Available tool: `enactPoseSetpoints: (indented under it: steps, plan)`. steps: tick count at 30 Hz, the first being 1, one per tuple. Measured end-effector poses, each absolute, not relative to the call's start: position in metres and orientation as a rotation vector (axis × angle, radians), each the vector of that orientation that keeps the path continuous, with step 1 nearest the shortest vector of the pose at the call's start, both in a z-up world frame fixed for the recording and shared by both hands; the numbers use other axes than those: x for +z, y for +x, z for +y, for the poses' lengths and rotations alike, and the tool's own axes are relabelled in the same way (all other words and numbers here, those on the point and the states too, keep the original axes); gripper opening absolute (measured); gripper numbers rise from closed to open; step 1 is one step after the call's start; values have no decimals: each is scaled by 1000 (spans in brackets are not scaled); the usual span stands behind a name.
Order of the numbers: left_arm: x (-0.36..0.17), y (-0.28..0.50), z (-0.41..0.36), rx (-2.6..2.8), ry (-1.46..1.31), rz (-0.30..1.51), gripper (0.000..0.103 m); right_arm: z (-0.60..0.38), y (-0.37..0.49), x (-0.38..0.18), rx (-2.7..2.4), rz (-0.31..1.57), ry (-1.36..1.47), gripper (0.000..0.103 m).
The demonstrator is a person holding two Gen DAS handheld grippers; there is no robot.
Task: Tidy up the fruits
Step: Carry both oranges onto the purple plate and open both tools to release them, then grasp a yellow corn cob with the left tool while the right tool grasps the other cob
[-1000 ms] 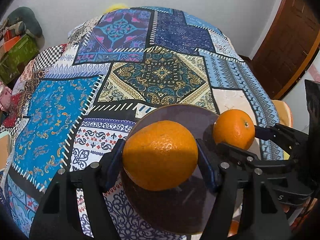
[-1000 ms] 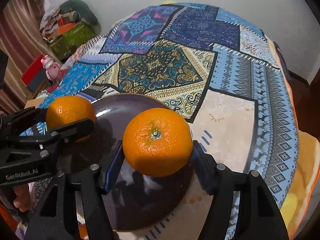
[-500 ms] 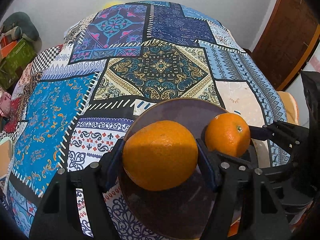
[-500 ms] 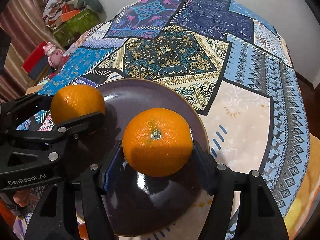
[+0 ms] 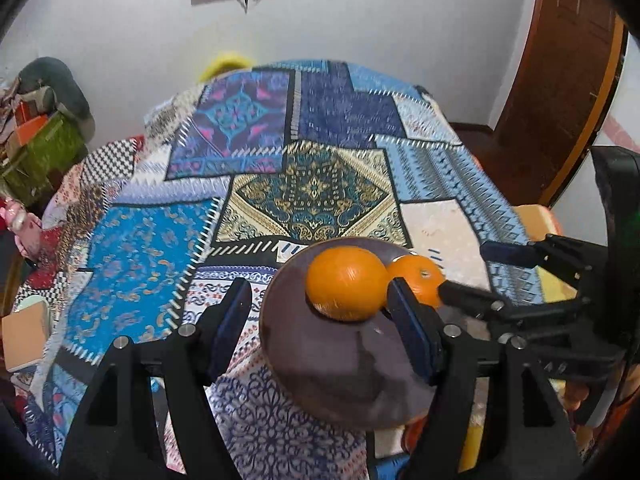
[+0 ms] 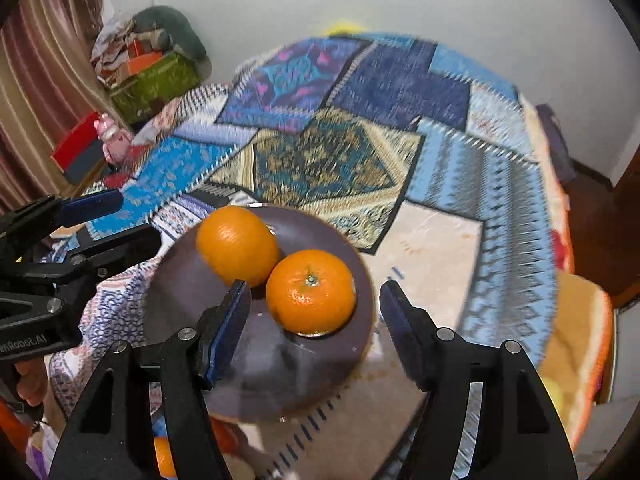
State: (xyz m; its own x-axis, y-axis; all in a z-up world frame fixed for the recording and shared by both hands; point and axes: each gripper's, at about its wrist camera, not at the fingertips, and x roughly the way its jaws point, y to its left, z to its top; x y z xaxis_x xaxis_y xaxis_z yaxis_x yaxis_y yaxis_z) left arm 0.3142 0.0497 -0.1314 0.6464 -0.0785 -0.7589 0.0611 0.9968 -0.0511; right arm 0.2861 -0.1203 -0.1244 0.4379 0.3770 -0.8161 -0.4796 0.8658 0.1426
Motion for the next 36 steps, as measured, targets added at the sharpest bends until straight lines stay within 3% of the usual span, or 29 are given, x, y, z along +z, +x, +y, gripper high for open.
enactPoseSetpoints:
  steps: [13,33,36]
  plan:
    - [-97,226,43,-95,-18,805,73,-159,206,-86,461,858,-118,65]
    - [-170,164,-31,-200,-47,998,73,-195,137,-163,464,1041,-55,65]
    - [-182,163,-41,-213,-38,1027,68,-195,135,-175,482,1073,-47,59]
